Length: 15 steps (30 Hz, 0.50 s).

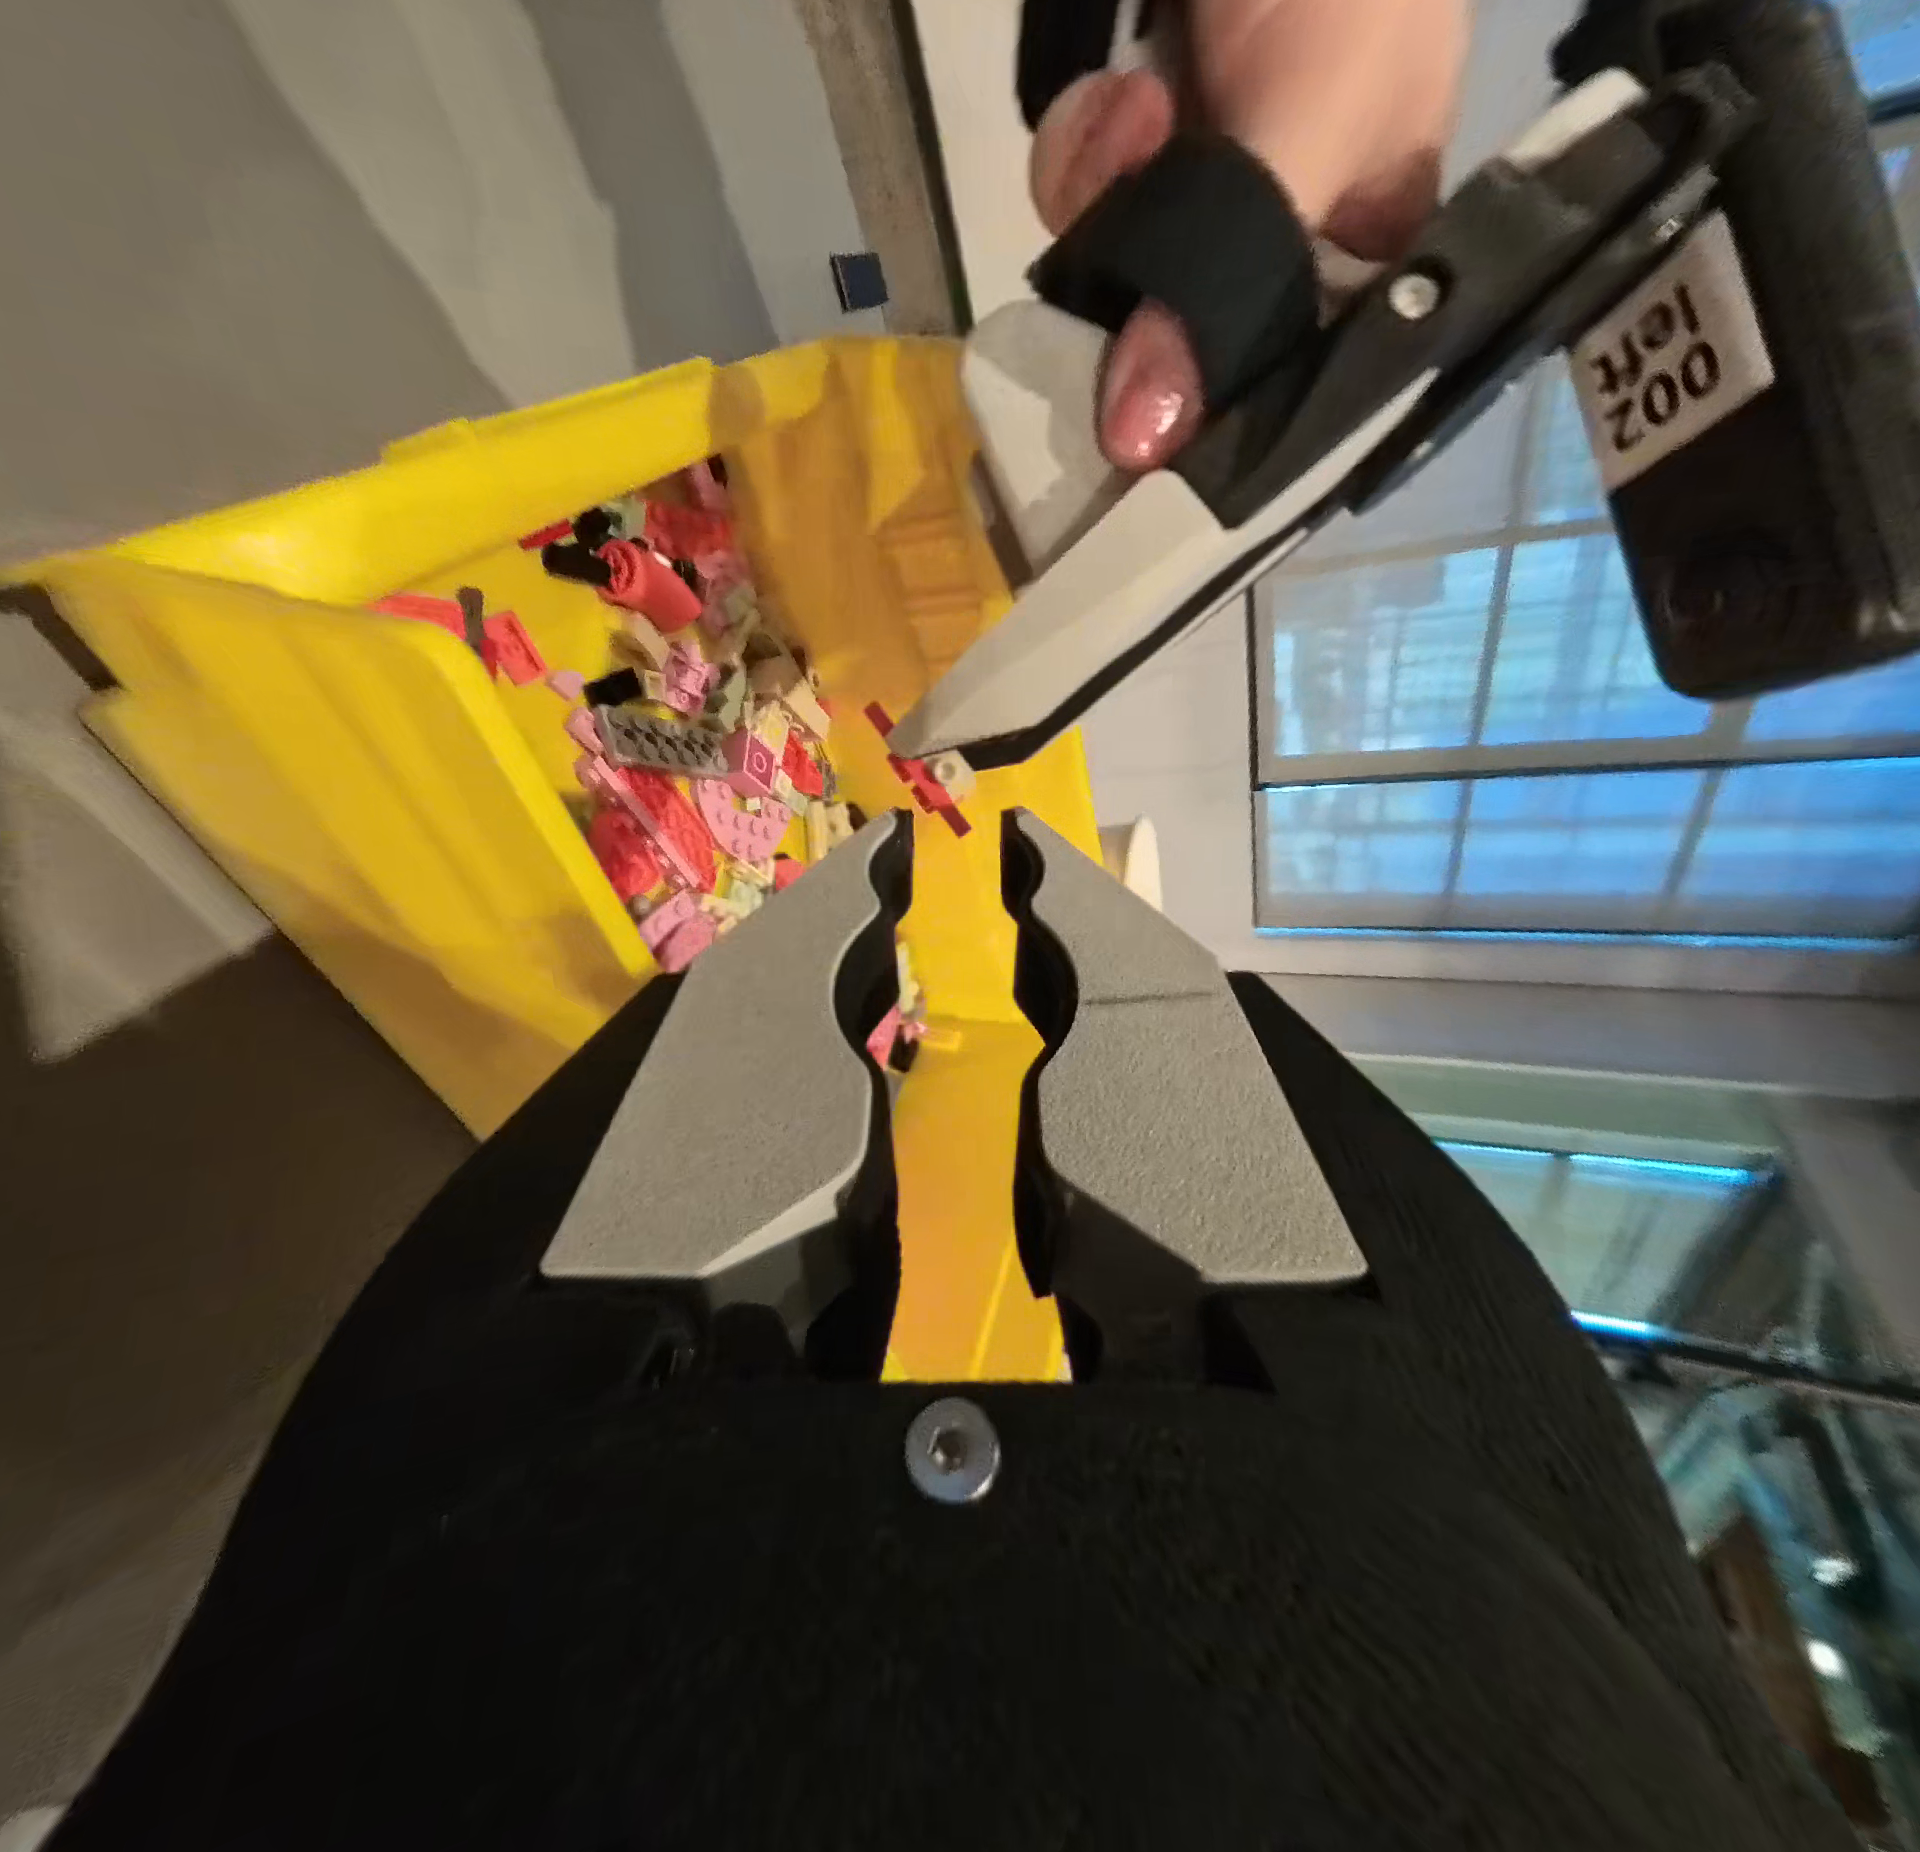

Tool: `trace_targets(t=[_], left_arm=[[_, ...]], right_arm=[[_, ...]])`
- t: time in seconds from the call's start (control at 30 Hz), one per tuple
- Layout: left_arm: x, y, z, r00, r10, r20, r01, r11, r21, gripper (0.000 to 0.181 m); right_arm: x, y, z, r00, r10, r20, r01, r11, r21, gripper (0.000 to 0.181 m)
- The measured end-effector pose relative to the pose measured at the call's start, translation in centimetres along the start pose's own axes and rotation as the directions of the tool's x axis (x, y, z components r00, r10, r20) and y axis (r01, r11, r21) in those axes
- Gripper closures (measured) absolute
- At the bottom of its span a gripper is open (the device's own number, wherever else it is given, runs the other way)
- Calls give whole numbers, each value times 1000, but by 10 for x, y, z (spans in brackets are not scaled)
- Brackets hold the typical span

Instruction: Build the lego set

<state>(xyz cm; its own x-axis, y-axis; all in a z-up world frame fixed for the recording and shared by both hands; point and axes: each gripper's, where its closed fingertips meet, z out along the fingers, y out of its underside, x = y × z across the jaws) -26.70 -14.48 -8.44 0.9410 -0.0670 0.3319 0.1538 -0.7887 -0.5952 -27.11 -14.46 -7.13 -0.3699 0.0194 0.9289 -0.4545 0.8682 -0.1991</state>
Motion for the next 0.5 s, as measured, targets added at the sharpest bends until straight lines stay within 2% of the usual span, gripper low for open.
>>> trace_targets(t=[0.1, 0.17, 0.2, 0.3, 0.4, 0.5], left_arm=[[8, -1, 1, 997, -14, -70, 14, 1000, 1, 164], [6, 1, 1, 996, -20, -82, 20, 1000, -10, 164], [6, 1, 1, 996, -20, -91, 19, 1000, -11, 164], [5, 2, 1, 995, -24, -102, 25, 1000, 4, 164], [0, -2, -1, 994, -44, -100, 52, 996, 73, 164], [-11, -1, -2, 996, -66, -59, 74, 987, 142, 164]], right_arm=[[-2, 0, 2, 997, -71, 6, 71, 997, -14, 169], [-1, 3, 2, 995, -96, 8, 97, 995, -28, 171], [-2, 4, 2, 995, -103, 9, 103, 994, -32, 179], [-2, 5, 2, 992, -123, -8, 122, 991, -53, 181], [12, 13, 4, 993, -62, -98, 50, 991, -121, 181], [27, 20, -1, 981, 103, -167, -122, 986, -112, 181]])
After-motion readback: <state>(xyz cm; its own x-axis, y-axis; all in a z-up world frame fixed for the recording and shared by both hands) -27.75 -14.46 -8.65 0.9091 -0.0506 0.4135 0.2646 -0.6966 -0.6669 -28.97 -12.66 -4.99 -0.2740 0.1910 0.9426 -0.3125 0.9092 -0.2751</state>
